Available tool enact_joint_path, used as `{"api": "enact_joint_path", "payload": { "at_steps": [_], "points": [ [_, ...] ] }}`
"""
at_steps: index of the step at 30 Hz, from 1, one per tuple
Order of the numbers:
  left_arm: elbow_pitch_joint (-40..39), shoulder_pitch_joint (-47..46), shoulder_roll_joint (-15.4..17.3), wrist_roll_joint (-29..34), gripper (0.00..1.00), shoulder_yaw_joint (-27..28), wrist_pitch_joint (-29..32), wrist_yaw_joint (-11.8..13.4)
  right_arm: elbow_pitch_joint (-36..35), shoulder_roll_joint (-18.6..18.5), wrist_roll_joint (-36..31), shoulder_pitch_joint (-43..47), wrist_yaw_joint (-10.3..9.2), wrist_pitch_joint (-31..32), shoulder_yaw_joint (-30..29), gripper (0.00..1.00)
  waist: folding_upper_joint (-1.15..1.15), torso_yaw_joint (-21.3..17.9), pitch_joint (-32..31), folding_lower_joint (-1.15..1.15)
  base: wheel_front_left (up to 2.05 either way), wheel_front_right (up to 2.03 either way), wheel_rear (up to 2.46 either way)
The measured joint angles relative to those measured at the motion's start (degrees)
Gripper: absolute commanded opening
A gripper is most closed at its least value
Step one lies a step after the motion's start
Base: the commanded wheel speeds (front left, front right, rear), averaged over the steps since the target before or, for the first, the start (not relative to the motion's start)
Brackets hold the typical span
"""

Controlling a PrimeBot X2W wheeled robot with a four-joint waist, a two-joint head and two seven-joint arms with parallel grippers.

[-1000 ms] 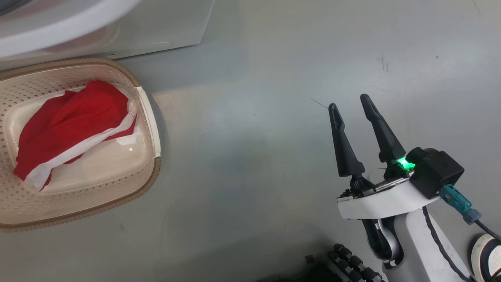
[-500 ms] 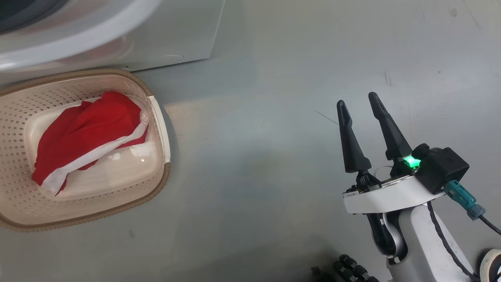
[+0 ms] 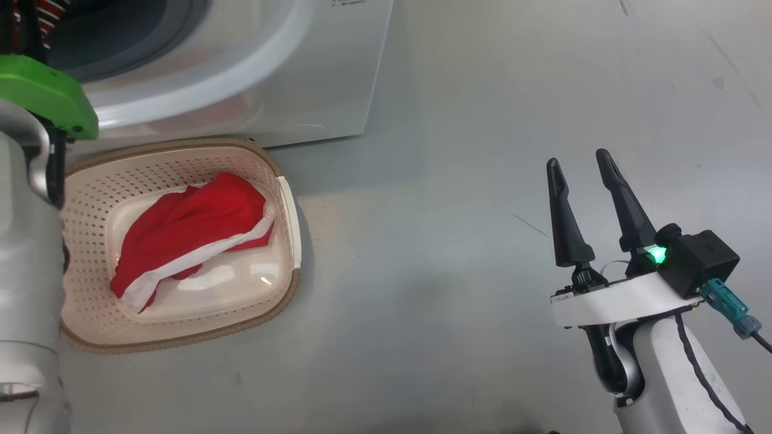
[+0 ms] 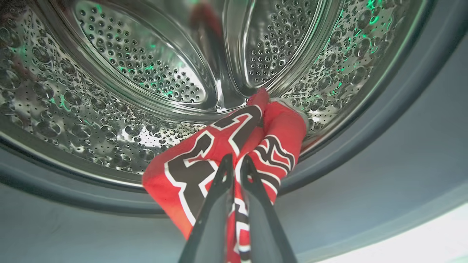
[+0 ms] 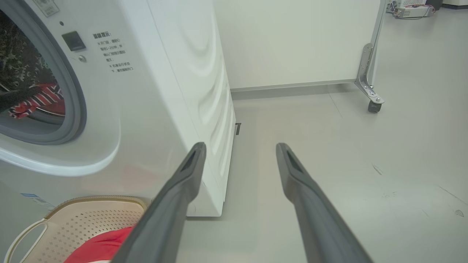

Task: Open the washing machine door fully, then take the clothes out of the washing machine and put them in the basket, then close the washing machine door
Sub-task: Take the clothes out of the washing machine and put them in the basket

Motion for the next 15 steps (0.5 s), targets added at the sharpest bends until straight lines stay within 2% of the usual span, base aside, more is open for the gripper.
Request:
{"api": "enact_joint_path", "payload": {
  "at_steps": [6,15],
  "points": [
    [0.7,3.3,-2.9,-1.7,0.00,-0.2,-0.7,-1.1,0.6,-0.7,-0.4,2.2,0.01,0.0,-1.2,1.00,0.00,2.3,-3.7,0.00,0.00,0.00,0.00],
    [0.5,8.6,-4.6,-2.7,0.00,-0.3,-1.2,-2.1,1.4,-1.3,-0.4,5.3,0.02,0.0,-2.3,1.00,0.00,5.6,-9.4,0.00,0.00,0.00,0.00]
  ]
}}
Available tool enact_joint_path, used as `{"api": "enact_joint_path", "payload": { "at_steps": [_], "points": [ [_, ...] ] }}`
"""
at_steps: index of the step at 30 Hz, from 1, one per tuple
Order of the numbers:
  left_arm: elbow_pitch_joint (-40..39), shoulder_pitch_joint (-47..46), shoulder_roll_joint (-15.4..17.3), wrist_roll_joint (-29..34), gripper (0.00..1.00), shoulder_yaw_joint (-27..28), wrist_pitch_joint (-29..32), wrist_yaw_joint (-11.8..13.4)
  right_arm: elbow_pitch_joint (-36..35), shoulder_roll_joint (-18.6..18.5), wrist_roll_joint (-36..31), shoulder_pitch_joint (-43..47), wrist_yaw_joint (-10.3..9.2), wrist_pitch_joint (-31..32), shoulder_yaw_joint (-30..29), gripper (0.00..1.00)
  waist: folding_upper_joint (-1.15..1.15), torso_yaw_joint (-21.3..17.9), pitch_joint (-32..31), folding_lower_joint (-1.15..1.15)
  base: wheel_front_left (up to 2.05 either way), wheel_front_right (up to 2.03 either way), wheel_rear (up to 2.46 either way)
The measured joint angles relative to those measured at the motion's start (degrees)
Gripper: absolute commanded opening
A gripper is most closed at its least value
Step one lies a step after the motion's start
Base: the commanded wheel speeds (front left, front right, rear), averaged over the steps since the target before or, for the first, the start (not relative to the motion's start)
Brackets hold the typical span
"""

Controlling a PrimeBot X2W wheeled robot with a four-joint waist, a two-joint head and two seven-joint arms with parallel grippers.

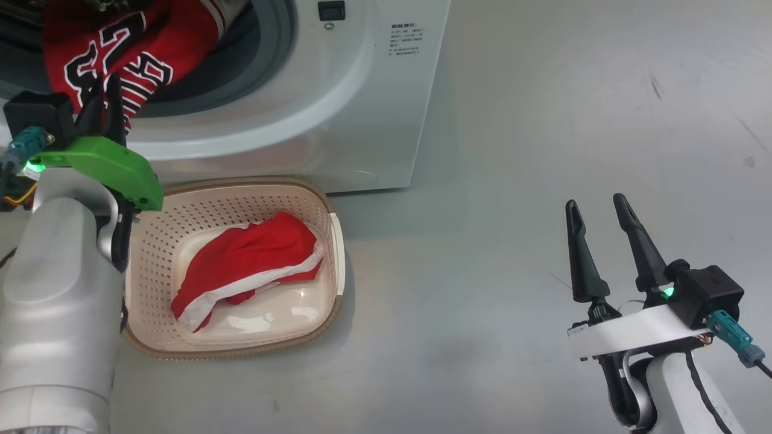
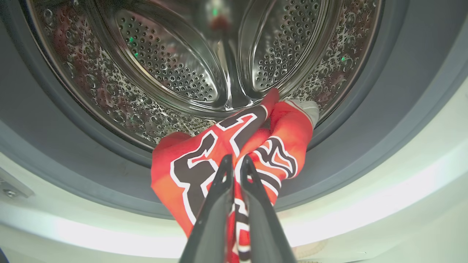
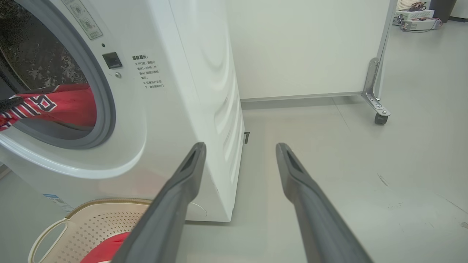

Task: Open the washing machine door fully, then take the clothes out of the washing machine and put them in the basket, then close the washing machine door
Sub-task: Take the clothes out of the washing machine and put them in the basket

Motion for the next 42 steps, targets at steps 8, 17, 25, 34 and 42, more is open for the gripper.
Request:
{"api": "enact_joint_path", "payload": {
  "at_steps": [8,17,25,34,42],
  "points": [
    [-7.4,6.1,0.0,-0.7,0.00,-0.1,0.0,-0.2,0.4,-0.4,0.0,3.0,0.24,0.0,-0.5,1.00,0.00,2.6,-5.5,0.00,0.00,0.00,0.00],
    [-14.6,14.0,-1.6,-0.7,0.00,-0.5,0.0,-0.7,0.5,-0.7,0.0,5.5,0.25,0.0,-1.6,1.00,0.00,4.3,-9.8,0.00,0.00,0.00,0.00],
    [-22.2,20.4,-3.0,-0.6,0.00,-1.3,0.0,-0.7,0.5,-0.8,0.0,7.6,0.48,0.0,-1.6,1.00,0.00,5.8,-13.5,0.00,0.00,0.00,0.00],
    [-28.5,26.3,-3.3,-0.4,0.00,-1.5,0.0,-0.7,0.1,-0.8,0.0,9.3,0.51,0.0,-1.4,1.00,0.00,6.8,-16.0,0.00,0.00,0.00,0.00],
    [-30.0,30.6,-3.3,-0.4,0.00,-2.0,0.0,-0.7,-1.1,-0.8,0.1,9.9,0.88,0.0,-0.9,1.00,0.00,6.6,-15.6,0.00,0.00,0.00,0.00]
  ]
}}
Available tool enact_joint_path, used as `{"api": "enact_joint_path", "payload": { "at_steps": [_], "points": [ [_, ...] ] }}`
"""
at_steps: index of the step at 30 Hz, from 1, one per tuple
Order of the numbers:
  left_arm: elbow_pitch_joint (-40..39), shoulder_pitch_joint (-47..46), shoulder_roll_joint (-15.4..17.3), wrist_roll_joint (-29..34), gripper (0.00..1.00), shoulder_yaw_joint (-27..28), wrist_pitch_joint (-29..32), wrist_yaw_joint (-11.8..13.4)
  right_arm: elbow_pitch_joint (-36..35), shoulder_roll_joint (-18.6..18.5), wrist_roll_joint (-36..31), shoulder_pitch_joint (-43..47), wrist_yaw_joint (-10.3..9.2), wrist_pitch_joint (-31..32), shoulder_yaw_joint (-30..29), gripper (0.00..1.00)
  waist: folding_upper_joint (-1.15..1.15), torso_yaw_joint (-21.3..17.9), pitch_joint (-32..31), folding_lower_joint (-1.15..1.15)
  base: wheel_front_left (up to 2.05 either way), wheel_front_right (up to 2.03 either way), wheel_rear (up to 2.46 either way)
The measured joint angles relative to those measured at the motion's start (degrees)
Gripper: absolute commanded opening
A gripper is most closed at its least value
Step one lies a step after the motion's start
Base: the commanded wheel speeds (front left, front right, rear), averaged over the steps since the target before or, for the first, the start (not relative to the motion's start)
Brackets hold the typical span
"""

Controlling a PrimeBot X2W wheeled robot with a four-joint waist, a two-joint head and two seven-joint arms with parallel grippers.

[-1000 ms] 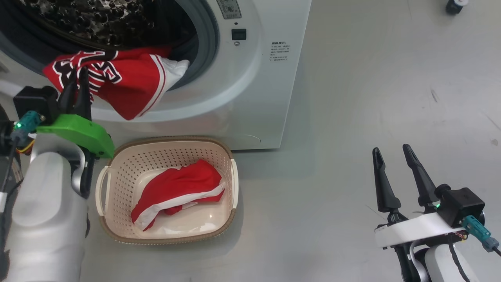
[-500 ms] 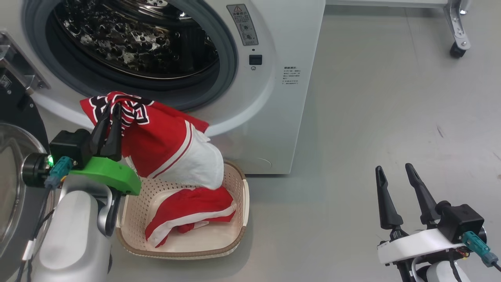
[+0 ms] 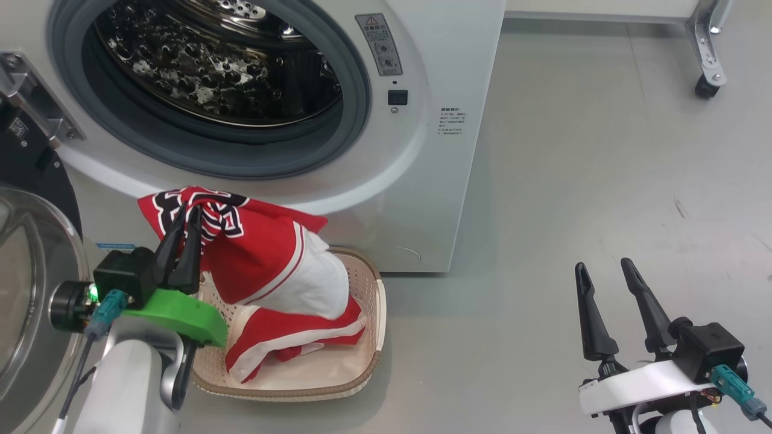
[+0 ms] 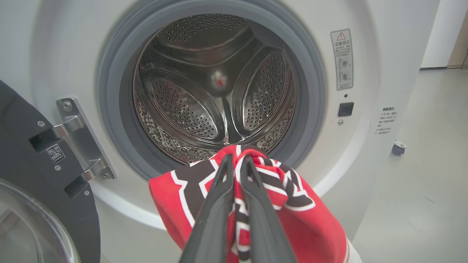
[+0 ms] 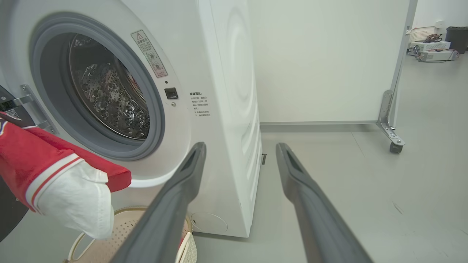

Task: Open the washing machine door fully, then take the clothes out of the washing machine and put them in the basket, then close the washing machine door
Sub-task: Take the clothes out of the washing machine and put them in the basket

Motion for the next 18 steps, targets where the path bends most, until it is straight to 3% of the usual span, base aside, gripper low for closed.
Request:
{"api": "enact_joint_path", "payload": {
  "at_steps": [18],
  "points": [
    [6.1,2.8,0.6,0.6,0.00,-1.9,0.0,0.0,-3.7,-0.2,-0.9,-0.4,0.04,0.0,1.4,1.00,0.00,-2.2,8.2,0.00,0.00,0.00,0.00]
  ]
}}
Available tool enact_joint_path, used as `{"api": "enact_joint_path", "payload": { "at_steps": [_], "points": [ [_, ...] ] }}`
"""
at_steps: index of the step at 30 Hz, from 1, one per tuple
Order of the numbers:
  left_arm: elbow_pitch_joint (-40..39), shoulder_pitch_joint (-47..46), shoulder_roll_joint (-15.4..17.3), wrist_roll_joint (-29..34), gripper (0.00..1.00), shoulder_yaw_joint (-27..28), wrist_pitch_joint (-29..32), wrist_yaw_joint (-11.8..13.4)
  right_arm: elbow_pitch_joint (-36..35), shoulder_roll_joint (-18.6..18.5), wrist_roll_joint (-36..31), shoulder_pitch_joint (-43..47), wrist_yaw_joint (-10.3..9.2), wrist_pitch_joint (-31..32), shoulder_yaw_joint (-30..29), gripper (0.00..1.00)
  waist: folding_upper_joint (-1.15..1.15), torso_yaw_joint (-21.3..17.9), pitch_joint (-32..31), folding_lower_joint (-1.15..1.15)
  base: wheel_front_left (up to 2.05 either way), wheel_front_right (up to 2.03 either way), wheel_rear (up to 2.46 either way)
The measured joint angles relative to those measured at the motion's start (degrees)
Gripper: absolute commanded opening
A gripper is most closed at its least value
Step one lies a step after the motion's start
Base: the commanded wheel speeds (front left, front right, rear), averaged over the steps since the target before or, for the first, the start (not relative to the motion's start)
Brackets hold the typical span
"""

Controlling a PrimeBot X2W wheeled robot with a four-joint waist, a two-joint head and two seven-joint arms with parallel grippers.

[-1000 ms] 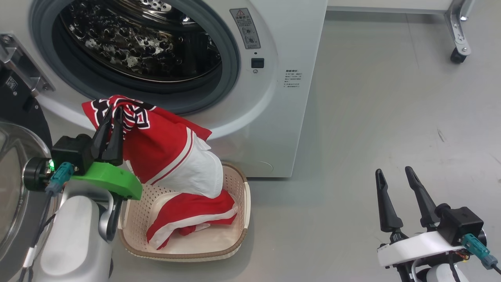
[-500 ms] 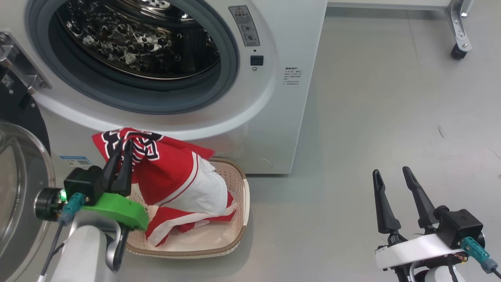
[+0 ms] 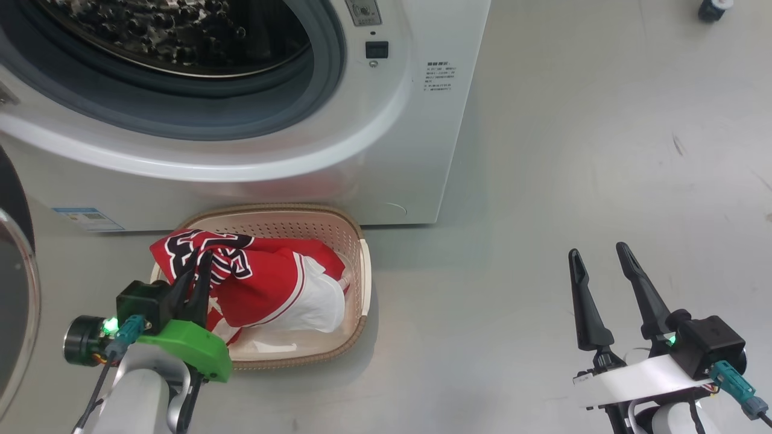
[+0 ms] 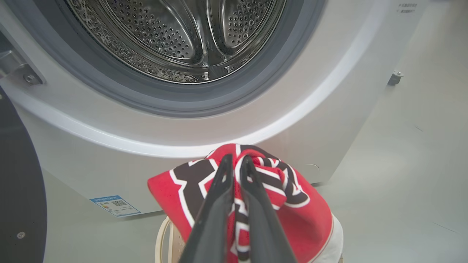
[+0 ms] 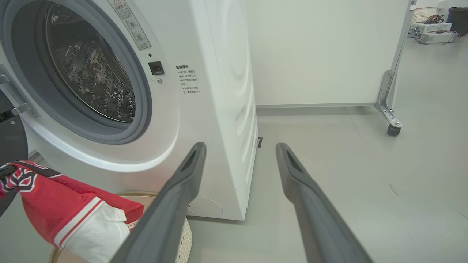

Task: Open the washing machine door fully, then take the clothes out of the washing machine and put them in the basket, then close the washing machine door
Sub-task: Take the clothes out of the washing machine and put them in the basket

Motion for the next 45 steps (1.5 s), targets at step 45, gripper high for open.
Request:
{"api": "enact_joint_path", "payload": {
  "at_steps": [45],
  "points": [
    [26.3,-22.7,3.9,3.2,0.00,0.2,1.9,2.1,-3.6,0.1,-3.2,-8.3,-1.02,0.0,1.1,1.00,0.00,-6.9,24.4,0.00,0.00,0.00,0.00]
  ]
}}
